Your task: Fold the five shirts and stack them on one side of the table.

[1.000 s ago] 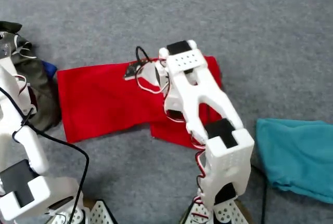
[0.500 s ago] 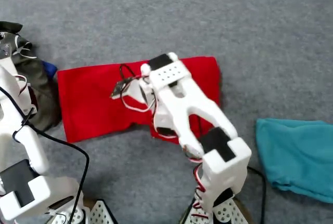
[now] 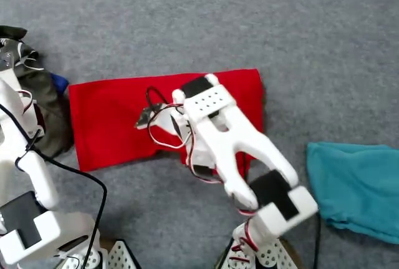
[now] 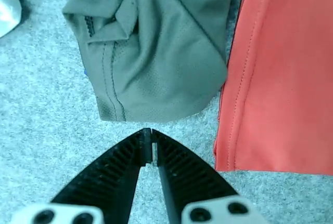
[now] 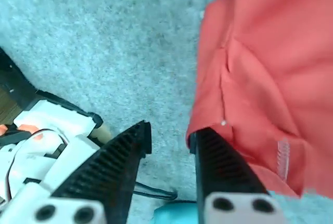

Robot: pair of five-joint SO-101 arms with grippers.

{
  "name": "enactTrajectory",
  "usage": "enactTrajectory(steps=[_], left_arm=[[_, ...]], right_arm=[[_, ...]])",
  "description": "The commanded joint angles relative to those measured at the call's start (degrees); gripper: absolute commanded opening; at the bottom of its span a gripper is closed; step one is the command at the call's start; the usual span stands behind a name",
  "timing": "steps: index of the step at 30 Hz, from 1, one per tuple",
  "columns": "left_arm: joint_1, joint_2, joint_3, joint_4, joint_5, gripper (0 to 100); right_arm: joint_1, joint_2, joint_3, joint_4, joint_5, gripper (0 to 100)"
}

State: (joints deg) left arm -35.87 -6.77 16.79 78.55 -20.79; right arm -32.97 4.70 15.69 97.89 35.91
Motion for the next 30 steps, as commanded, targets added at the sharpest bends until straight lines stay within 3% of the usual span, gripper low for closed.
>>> enactTrajectory(steps=[1,11,14,18,22,27,30], left_arm=[[-0.1,-0.3,-0.7,-0.2,-0.4,2],[1.8,-0.2,-0.8,-0.4,-0.4,2],[4.8,-0.2,-1.1,-1.6,-0.2,2],[10.2,0.5,-6.5,-5.8,1.2,2],[16.4,7.9,-14.1,-9.4,7.5,2],[22.8,23.2,-28.1,-3.8,8.7,2],[24.9,32.7,-37.4,1.6,8.7,2]], right_arm=[[-0.6,-7.6,-5.1,4.0,-0.8,16.1],[2.5,-11.3,-15.6,3.9,-2.2,17.5],[8.0,-8.5,-15.8,-3.4,-0.6,17.5],[16.6,2.1,-20.0,-13.8,0.6,17.4],[20.7,16.2,-34.0,-13.8,0.2,15.0],[22.3,32.1,-56.8,-10.5,-4.0,0.5],[23.4,41.7,-68.5,-9.0,-4.7,1.3]])
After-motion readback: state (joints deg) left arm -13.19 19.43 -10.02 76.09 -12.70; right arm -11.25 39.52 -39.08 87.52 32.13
